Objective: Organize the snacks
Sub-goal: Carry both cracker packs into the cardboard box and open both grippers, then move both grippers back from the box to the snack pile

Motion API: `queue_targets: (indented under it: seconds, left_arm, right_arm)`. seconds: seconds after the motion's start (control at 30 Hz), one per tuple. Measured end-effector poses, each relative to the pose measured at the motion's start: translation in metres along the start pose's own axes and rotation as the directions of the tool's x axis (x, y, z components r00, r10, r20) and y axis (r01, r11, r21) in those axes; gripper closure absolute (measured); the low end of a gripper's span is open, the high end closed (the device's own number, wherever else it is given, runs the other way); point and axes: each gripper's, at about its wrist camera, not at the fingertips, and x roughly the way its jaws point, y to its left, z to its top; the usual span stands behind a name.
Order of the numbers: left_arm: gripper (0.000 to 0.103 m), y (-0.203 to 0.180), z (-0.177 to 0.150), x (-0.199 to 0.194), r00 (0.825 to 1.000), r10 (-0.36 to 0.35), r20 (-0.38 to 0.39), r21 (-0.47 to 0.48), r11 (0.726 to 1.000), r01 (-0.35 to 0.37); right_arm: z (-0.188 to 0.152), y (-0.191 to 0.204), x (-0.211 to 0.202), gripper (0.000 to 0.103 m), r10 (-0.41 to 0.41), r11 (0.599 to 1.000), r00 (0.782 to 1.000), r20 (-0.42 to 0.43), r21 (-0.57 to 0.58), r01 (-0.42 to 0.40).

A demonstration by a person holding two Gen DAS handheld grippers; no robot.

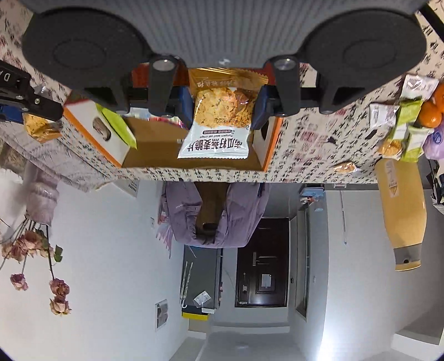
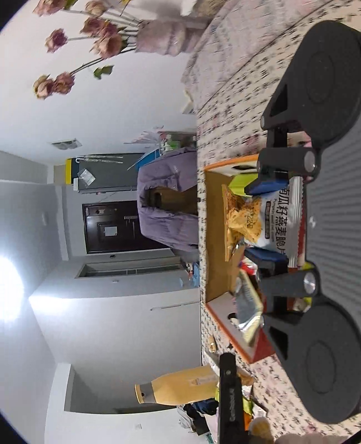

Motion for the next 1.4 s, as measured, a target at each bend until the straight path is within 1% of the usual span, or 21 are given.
queue_targets:
  seconds: [0.13, 0.3, 0.47, 0.57, 0.67, 0.8, 0.97, 1.07, 1.1, 1.13, 1.17, 1.2, 1.23, 1.27, 1.3, 1.33, 1.4]
  left_arm:
    - [0.059, -0.003, 0.011, 0.019, 1.000, 0.005, -0.005, -0.013, 1.000, -0.005]
    - [0.059, -0.008, 0.019, 0.045, 1.000, 0.021, -0.013, -0.021, 1.000, -0.021]
    - [0.059, -0.010, 0.023, 0.073, 0.999, 0.037, -0.027, -0.040, 0.998, -0.038]
    - [0.059, -0.010, 0.020, 0.092, 0.998, 0.058, -0.035, -0.052, 0.997, -0.060]
    - [0.059, -0.008, 0.010, 0.104, 0.996, 0.077, -0.035, -0.063, 0.995, -0.079]
    - [0.059, -0.006, 0.000, 0.111, 0.997, 0.068, -0.033, -0.046, 0.997, -0.070]
    - [0.059, -0.005, -0.007, 0.114, 0.997, 0.066, -0.041, -0.022, 0.998, -0.066]
    - [0.057, -0.002, -0.007, 0.111, 0.999, 0.045, -0.023, -0.042, 0.998, -0.046]
    - [0.054, -0.002, -0.008, 0.110, 0.999, 0.044, -0.016, -0.046, 0.998, -0.044]
    - [0.052, -0.001, -0.008, 0.109, 0.999, 0.043, -0.010, -0.048, 0.998, -0.044]
    - [0.044, -0.001, -0.007, 0.108, 0.999, 0.042, -0.005, -0.049, 0.998, -0.042]
    - [0.028, -0.001, -0.007, 0.108, 0.999, 0.045, -0.002, -0.053, 0.998, -0.045]
    - [0.019, 0.000, -0.008, 0.107, 0.999, 0.051, 0.005, -0.060, 0.997, -0.051]
    - [0.006, 0.002, -0.008, 0.106, 0.998, 0.056, 0.015, -0.069, 0.996, -0.055]
    - [0.000, 0.003, -0.007, 0.104, 0.998, 0.061, 0.027, -0.082, 0.995, -0.059]
    - [0.000, 0.003, -0.007, 0.102, 0.997, 0.072, 0.041, -0.094, 0.993, -0.068]
    - [0.000, 0.004, -0.006, 0.101, 0.996, 0.082, 0.043, -0.099, 0.992, -0.077]
  right_arm:
    - [0.018, 0.004, 0.025, 0.063, 0.004, 1.000, 1.000, 0.002, -0.017, -0.004]
    - [0.031, 0.005, 0.058, 0.063, -0.004, 1.000, 1.000, -0.011, -0.023, 0.003]
    - [0.035, 0.000, 0.096, 0.063, -0.027, 1.000, 0.999, -0.037, -0.004, 0.027]
    - [0.029, -0.003, 0.114, 0.063, -0.044, 0.999, 0.998, -0.052, 0.007, 0.044]
    - [0.016, -0.007, 0.122, 0.063, -0.033, 0.999, 0.998, -0.055, 0.014, 0.034]
    - [0.007, -0.009, 0.129, 0.063, -0.029, 0.999, 0.997, -0.072, 0.014, 0.030]
    - [0.000, -0.006, 0.132, 0.063, -0.047, 0.999, 0.995, -0.088, -0.012, 0.046]
    - [-0.001, -0.008, 0.134, 0.061, -0.053, 0.999, 0.994, -0.100, -0.006, 0.053]
    - [-0.001, -0.010, 0.134, 0.061, -0.054, 0.999, 0.993, -0.102, -0.004, 0.054]
    - [-0.001, -0.011, 0.134, 0.059, -0.056, 0.998, 0.993, -0.101, -0.002, 0.056]
    - [-0.001, -0.012, 0.133, 0.048, -0.059, 0.998, 0.993, -0.103, 0.003, 0.060]
    - [-0.001, -0.013, 0.132, 0.040, -0.062, 0.998, 0.993, -0.102, 0.007, 0.063]
    - [-0.002, -0.014, 0.131, 0.022, -0.064, 0.998, 0.993, -0.099, 0.009, 0.065]
    - [-0.002, -0.014, 0.129, 0.008, -0.065, 0.998, 0.993, -0.095, 0.010, 0.067]
    - [-0.002, -0.014, 0.127, 0.004, -0.067, 0.998, 0.994, -0.087, 0.013, 0.069]
    - [-0.002, -0.015, 0.126, 0.000, -0.069, 0.997, 0.994, -0.080, 0.016, 0.070]
    - [-0.001, -0.015, 0.124, 0.000, -0.074, 0.997, 0.995, -0.073, 0.018, 0.075]
